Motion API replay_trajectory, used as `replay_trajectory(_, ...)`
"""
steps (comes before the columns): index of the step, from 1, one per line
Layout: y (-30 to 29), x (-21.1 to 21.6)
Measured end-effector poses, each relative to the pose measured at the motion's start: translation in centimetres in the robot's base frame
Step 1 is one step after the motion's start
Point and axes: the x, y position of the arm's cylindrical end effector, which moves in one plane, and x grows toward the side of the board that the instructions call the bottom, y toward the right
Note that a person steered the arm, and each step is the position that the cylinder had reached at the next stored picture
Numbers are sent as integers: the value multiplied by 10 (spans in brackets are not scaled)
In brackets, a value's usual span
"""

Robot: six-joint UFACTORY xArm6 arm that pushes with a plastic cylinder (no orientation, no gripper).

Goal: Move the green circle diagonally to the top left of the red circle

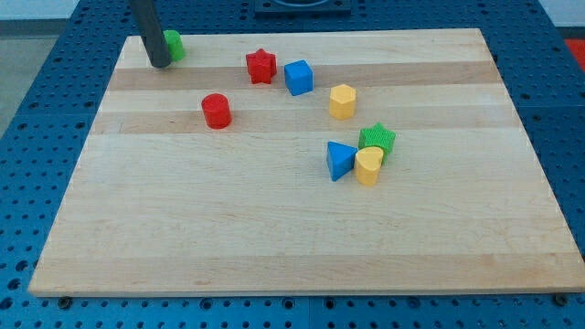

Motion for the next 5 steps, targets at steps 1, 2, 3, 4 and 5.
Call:
replay_trajectory(1,8,16)
replay_trajectory(2,35,14)
replay_trajectory(3,52,-8)
replay_trajectory(4,57,-32)
replay_trajectory(5,57,-51)
